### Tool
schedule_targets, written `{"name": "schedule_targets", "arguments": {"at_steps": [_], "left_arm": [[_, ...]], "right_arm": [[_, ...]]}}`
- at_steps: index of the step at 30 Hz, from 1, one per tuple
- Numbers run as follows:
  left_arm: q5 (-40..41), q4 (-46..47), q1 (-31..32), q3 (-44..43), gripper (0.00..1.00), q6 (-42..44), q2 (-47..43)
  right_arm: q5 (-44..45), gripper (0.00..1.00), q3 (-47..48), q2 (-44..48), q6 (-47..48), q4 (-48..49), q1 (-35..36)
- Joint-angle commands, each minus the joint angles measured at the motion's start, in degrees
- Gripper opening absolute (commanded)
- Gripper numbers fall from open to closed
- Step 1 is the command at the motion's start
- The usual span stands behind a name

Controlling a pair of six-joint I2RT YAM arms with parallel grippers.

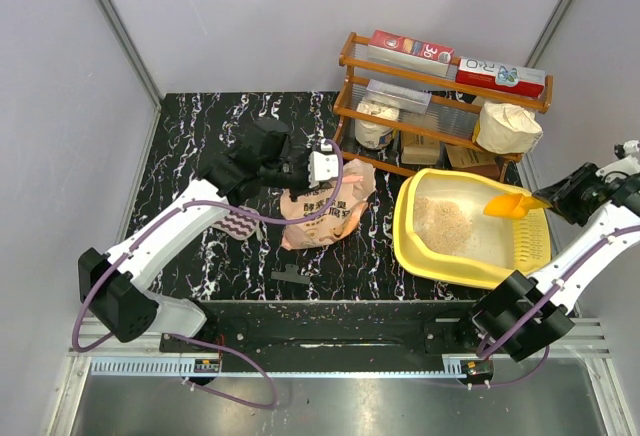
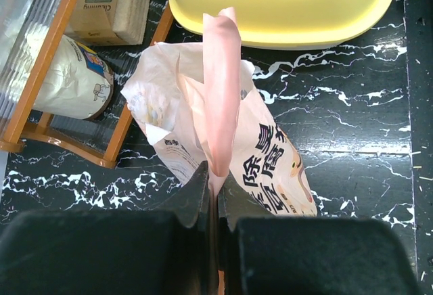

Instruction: Fill the litter box with clean litter

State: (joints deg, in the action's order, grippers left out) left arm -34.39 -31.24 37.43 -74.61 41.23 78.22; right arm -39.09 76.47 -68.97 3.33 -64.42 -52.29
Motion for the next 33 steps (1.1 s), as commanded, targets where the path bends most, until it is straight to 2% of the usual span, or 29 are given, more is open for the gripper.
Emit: {"name": "schedule_targets", "arguments": {"at_steps": [1, 9, 12, 15, 18, 20, 22, 24, 25, 26, 28, 29, 32, 33], "left_arm": [[-5.77, 10.5, 0.8, 0.34, 0.03, -0.98, -3.51], [-5.78, 11.56, 0.71, 1.13, 0.04, -1.07, -3.77], [-5.69, 11.03, 0.71, 0.43, 0.04, -1.68, -3.16], [-4.72, 9.54, 0.8, -0.88, 0.03, -2.03, -2.63], [-3.41, 7.87, 0.71, -1.86, 0.0, -2.47, -2.54], [-2.7, 6.82, 0.71, -2.21, 0.0, -2.3, -2.89], [-1.3, 4.97, 0.71, -2.3, 0.0, -1.77, -3.68], [0.54, 3.22, 0.63, -2.3, 0.0, -0.81, -4.64], [1.08, 2.69, 0.45, -2.21, 0.0, -0.28, -4.91], [1.69, 2.25, 0.19, -2.12, 0.0, 0.86, -5.44], [2.92, 0.58, -1.04, -2.12, 0.0, 2.26, -6.32], [3.45, 0.05, -1.48, -2.21, 0.0, 4.19, -6.58], [5.03, -1.62, -3.85, -2.21, 0.0, 7.97, -7.64], [5.56, -1.8, -5.25, -2.21, 0.0, 8.77, -8.16]], "right_arm": [[7.17, 0.0, 5.7, -0.46, 5.79, -5.26, -0.27], [10.09, 0.0, 11.07, -4.86, 21.88, -15.64, -0.18], [5.8, 0.0, 12.21, -3.54, 26.26, -18.26, 0.52], [-2.37, 0.0, 15.28, -2.31, 29.7, -21.78, 2.1], [-9.06, 0.0, 18.19, -0.91, 29.1, -22.59, 6.31], [-13.11, 0.0, 18.81, 0.06, 25.35, -21.28, 10.71], [-14.52, 0.0, 18.46, 0.76, 21.38, -15.67, 14.66], [-13.83, 0.0, 17.4, 1.82, 16.63, -8.23, 21.94], [-11.3, 0.0, 17.05, 2.17, 15.49, -5.48, 24.67], [-9.88, 0.0, 16.53, 2.17, 14.69, -3.27, 30.7], [-5.15, 0.0, 16.08, 1.56, 14.42, 2.44, 36.09], [-3.29, 0.0, 15.56, 0.34, 14.68, 4.29, 40.73], [3.3, 0.0, 13.89, -1.86, 16.78, 11.93, 48.05], [5.23, 0.0, 13.54, -2.65, 17.66, 15.61, 52.86]]}}
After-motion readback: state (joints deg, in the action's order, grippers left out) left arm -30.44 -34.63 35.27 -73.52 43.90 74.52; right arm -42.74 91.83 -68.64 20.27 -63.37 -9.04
